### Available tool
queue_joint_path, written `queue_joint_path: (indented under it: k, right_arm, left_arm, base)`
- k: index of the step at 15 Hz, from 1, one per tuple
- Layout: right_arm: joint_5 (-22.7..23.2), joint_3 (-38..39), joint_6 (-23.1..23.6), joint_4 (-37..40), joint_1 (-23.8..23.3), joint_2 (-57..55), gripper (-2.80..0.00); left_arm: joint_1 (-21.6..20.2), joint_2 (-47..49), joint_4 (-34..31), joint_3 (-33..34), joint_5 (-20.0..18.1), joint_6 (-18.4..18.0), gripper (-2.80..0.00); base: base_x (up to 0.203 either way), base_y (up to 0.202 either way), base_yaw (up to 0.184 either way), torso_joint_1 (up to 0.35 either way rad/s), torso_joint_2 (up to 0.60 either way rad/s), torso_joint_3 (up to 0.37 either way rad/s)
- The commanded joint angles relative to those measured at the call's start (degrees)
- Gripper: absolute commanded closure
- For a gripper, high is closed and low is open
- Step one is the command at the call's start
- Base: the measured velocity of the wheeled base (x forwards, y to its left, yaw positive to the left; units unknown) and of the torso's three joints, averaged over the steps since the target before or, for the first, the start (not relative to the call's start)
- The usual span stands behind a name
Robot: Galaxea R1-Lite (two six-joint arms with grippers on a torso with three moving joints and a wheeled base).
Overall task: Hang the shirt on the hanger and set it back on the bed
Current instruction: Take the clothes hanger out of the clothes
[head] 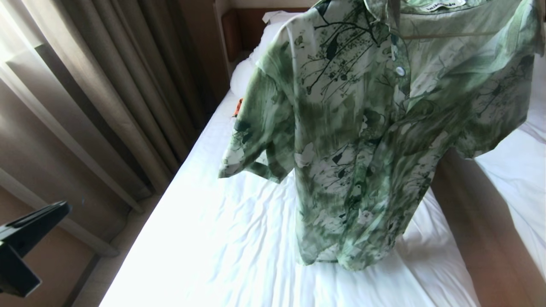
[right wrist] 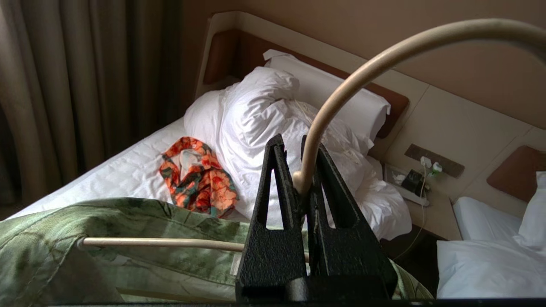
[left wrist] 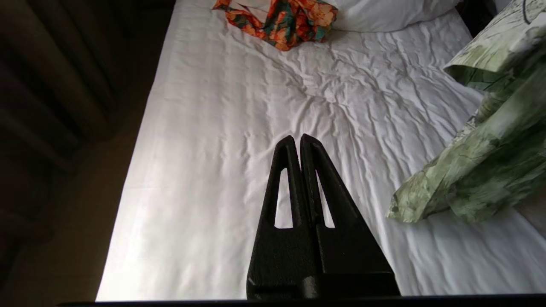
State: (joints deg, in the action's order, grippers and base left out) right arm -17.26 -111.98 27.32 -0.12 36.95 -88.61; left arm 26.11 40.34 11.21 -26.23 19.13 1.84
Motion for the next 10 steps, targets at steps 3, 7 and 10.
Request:
queue_joint_path:
  k: [3, 7, 10]
  right_arm:
    - [-0.4, 0.0, 1.2, -2.4, -0.9, -0.1, 0.0]
    - [0.1, 0.0, 1.5, -3.6, -3.2, 0.7, 0.0]
    - [1.3, 0.0, 1.4, -3.6, -4.3, 1.3, 0.0]
  left_arm:
    - [-6.6, -9.8, -2.6, 3.3, 0.7, 0.0, 0.0]
    - [-13.8, -14.0, -3.1, 4.3, 1.1, 0.2, 0.0]
    - [-15.5, -15.2, -3.1, 6.1, 1.3, 0.2, 0.0]
  base:
    - [0.0, 0.0, 0.0, 0.0, 0.0, 0.0]
    - [0.0, 0.0, 0.0, 0.0, 0.0, 0.0]
    - [0.0, 0.0, 0.0, 0.0, 0.0, 0.0]
